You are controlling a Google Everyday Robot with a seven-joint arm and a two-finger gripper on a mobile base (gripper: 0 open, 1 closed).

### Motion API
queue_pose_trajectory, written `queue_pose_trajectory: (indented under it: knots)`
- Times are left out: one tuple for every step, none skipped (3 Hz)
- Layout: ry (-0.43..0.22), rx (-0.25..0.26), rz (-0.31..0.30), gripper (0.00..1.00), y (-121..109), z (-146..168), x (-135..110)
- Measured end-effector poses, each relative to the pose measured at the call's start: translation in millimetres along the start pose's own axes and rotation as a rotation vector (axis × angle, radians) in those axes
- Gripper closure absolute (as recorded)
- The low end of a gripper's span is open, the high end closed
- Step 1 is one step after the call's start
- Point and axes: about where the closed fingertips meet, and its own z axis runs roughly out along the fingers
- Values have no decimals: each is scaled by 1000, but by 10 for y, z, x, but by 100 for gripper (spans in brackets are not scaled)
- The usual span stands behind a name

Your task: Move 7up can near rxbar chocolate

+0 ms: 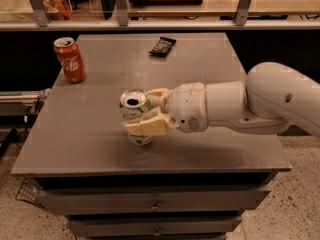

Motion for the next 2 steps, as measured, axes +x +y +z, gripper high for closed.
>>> queue_pose_trajectory:
  knots:
    - [29,89,-75,100,-358,-380,-240]
    - [27,125,-107,100,-487,-519,-381]
